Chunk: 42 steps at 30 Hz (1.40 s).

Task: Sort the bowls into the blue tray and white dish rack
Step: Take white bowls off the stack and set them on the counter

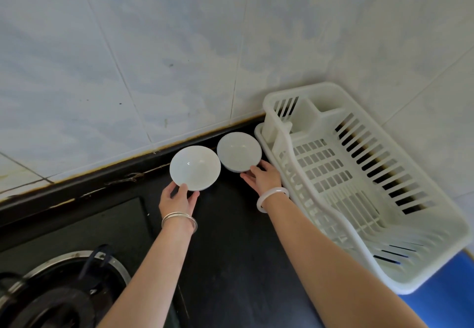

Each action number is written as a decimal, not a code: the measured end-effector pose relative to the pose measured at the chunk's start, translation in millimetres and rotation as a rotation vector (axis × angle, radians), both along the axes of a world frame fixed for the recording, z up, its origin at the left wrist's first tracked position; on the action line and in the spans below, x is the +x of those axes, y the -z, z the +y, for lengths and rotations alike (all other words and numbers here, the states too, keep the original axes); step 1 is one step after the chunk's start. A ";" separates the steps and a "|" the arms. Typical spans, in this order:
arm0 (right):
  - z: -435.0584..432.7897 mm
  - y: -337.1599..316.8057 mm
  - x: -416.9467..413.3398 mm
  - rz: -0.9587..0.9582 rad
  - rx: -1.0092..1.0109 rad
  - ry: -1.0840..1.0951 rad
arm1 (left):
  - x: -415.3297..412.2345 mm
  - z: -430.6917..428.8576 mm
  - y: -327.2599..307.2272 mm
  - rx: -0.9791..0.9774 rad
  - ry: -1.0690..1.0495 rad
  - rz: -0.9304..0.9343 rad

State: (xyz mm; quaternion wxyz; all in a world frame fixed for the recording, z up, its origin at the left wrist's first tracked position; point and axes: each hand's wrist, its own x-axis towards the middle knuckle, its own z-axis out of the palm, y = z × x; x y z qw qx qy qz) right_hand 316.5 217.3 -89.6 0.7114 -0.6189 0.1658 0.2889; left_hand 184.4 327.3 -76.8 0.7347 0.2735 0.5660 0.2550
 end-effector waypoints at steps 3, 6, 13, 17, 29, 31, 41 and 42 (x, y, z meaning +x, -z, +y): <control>3.8 1.0 2.9 0.013 0.015 0.006 | 4.3 -0.7 -0.9 0.001 -0.045 0.003; 6.7 1.7 3.4 0.018 0.017 0.009 | 8.3 -1.4 0.3 0.004 -0.075 0.014; 3.3 -4.8 2.4 0.033 -0.011 -0.057 | 10.3 -3.8 6.4 0.033 -0.096 0.030; -4.3 -15.0 -4.1 0.028 -0.086 -0.211 | 6.2 -6.6 6.2 0.027 -0.077 0.021; -95.1 -74.5 -75.6 -0.218 -0.280 -0.404 | -53.6 -77.4 -12.1 0.411 0.500 0.085; -126.8 -84.9 -96.9 -0.232 -0.318 -0.402 | -68.0 -105.4 -20.3 0.445 0.636 0.078; -303.0 -103.3 -230.5 -0.347 -0.838 -0.274 | -146.6 -250.2 -45.5 0.708 1.376 0.127; -318.4 -101.7 -243.9 -0.343 -0.926 -0.266 | -152.8 -262.1 -44.7 0.730 1.427 0.131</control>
